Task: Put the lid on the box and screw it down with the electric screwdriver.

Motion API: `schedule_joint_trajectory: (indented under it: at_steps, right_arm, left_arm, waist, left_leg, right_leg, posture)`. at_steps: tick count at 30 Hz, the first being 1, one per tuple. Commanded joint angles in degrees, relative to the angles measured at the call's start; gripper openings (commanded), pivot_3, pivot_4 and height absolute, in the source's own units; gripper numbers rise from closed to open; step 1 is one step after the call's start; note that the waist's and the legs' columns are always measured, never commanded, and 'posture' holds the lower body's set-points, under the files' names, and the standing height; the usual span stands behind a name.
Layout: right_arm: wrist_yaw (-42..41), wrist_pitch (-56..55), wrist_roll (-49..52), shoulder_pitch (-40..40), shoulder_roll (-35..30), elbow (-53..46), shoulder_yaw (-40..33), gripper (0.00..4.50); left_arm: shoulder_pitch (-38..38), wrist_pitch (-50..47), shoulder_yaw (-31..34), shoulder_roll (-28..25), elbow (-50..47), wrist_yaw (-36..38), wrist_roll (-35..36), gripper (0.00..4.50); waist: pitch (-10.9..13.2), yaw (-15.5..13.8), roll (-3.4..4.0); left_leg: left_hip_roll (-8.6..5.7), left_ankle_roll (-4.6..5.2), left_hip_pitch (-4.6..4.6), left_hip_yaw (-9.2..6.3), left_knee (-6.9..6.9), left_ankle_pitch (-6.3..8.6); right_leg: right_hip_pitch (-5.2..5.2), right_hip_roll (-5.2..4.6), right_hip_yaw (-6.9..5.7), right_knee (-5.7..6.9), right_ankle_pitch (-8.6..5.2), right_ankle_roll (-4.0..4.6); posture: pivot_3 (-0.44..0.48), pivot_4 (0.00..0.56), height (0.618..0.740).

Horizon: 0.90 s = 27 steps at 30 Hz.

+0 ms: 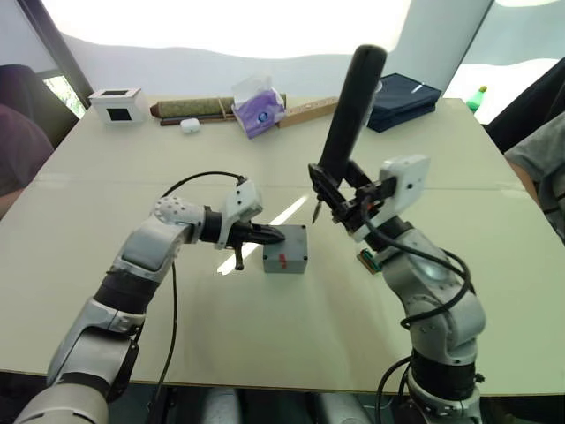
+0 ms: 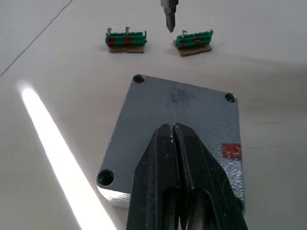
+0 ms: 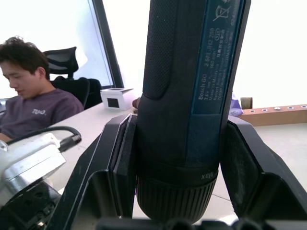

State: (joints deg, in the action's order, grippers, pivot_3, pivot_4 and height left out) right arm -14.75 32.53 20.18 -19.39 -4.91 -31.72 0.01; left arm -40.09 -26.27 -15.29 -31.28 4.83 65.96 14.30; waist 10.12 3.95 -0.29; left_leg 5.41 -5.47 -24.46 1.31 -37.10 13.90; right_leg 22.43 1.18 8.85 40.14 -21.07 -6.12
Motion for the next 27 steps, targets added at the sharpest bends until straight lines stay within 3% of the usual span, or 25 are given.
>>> schedule_joint_trajectory:
  at_steps: [1,17,27]
  right_arm:
    - [-0.20,-8.06,-3.07,0.09,0.79,0.92,2.90,2.16]
    - [0.60,-17.20,-8.18,-0.21,2.27,8.59,7.31,2.16]
    - [-0.57,-21.68,-10.65,4.21,1.21,13.39,8.55,2.16]
  left_arm:
    - [0.62,3.14,-1.05,0.49,1.63,-1.51,-2.93,0.00]
    - [1.71,3.02,-1.69,-0.37,0.28,0.04,-3.55,0.00]
    - [2.15,3.08,-1.80,-0.27,0.19,0.61,-3.83,0.00]
  waist:
    - [0.00,-0.01,0.00]
    - [-0.01,0.05,0.00]
    - [-0.11,0.02,-0.08]
  left_leg:
    - [0.00,0.00,0.01,0.01,-0.01,0.00]
    - [0.00,0.00,0.05,-0.01,-0.03,0.00]
    - [0.00,0.00,0.09,-0.01,-0.03,0.00]
  right_leg:
    - [-0.01,0.00,0.01,0.00,0.00,0.00]
    - [-0.07,0.00,-0.01,0.00,0.00,0.00]
    - [-0.13,0.00,-0.01,0.00,0.00,0.00]
  posture:
    - [0.000,0.150,0.739]
    - [0.000,0.150,0.739]
    - [0.000,0.150,0.739]
